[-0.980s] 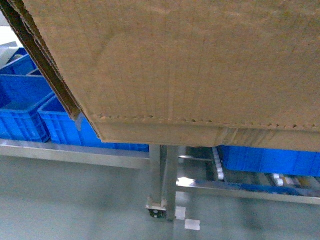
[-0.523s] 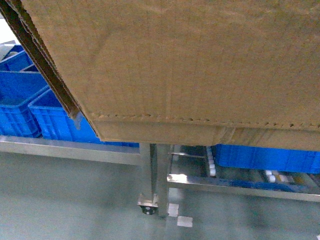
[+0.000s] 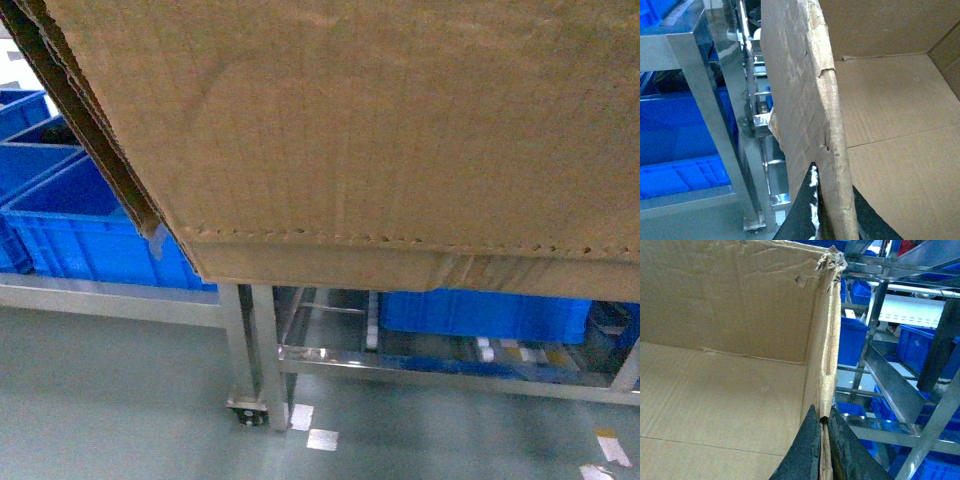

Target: Sort boxes to right shelf from conveyor

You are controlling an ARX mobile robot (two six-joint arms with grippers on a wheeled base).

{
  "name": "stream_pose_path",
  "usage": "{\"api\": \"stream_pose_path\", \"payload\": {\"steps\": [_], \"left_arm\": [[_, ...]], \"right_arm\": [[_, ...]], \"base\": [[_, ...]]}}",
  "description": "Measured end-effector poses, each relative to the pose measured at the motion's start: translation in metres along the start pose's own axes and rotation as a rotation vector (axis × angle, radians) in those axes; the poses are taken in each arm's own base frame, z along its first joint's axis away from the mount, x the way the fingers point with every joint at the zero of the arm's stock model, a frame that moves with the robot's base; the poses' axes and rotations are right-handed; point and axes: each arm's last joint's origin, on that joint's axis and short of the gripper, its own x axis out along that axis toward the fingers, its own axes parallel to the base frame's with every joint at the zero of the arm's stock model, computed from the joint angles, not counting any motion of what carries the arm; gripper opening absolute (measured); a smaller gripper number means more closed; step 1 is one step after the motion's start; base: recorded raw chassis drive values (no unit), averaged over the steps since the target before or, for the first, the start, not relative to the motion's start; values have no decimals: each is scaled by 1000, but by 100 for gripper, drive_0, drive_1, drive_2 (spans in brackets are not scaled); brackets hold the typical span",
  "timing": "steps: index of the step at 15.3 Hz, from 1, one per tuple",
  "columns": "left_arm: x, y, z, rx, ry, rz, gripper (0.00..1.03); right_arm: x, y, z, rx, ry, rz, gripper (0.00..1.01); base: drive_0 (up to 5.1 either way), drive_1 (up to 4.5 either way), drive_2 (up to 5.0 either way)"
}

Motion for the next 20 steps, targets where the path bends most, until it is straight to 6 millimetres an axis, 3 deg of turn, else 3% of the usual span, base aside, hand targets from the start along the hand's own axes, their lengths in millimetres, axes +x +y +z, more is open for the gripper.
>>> {"api": "stream_pose_path", "payload": {"steps": [5, 9, 20], "left_arm": [[0, 0, 0, 1, -3, -1, 3], [1, -1, 0, 3, 0, -3, 3], [-1, -1, 0, 3, -1, -2, 3]], "right_arm": [[0, 0, 0, 0, -1, -3, 2], [0, -2, 0, 0, 1, -8, 2], [0, -1, 0, 0, 2, -4, 2]], "base": [[445, -211, -211], [0, 0, 0], [7, 380, -367]]}}
